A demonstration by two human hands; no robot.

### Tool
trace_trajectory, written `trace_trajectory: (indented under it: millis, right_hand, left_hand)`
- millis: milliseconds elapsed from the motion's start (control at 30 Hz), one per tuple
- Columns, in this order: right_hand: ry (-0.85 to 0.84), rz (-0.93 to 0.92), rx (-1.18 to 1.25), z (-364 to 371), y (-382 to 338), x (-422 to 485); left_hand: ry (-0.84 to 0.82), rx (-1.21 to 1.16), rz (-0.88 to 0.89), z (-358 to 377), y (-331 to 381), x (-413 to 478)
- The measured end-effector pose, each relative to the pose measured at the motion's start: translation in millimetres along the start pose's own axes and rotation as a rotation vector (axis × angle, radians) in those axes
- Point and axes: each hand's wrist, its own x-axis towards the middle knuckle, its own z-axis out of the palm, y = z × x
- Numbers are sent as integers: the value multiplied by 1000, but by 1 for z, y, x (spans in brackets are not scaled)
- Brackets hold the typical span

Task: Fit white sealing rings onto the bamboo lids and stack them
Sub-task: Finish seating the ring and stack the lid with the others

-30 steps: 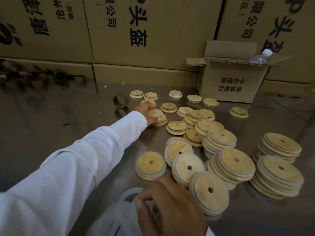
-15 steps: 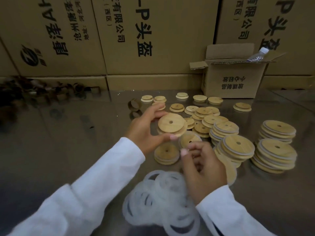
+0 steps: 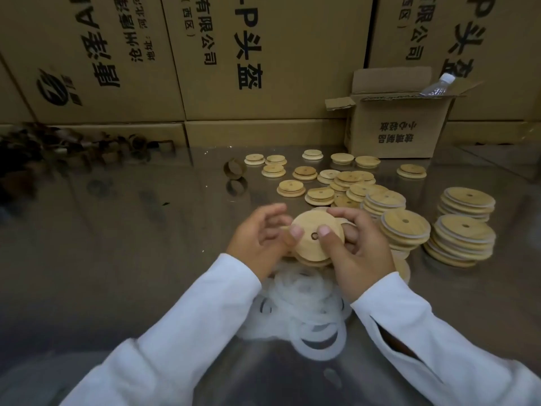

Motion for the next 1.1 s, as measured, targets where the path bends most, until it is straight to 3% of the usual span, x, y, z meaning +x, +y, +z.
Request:
trace_trajectory:
  millis: [133,233,333,400,467,733,867,967,1100]
  right_hand:
    - [-137,-38,-43,5,4,-6]
    - [-76,-64,-122,5,5,-6]
    - [-26,-191,-603,-5,5,0]
    - [-117,-267,-1025,-10,5,3]
    - [-203,-216,-1193,-12,5,5]
    - [-318,-140,-1096,-6,4,1]
    - [-309,-215,-1020,-5,3,1]
    - [-249,-249,-735,-4,2,0]
    - [-229,-131,-164,-3,-10,-2]
  left_hand:
    - [12,-140,-88,-7,-7,1]
    - [80,-174,-118,-13,-8,4]
    - [169,-273,-197,-18,-8,10]
    - [230,-385,-261,-18,-7,12]
    - [281,-449,-325,-17,-7,14]
    - [224,-469,-376,-18,-10,12]
    - [234,-479,-351,-19,-12,13]
    - [262,-476,-348,-19,-12,13]
    - [261,-470,-370,-15,-10,11]
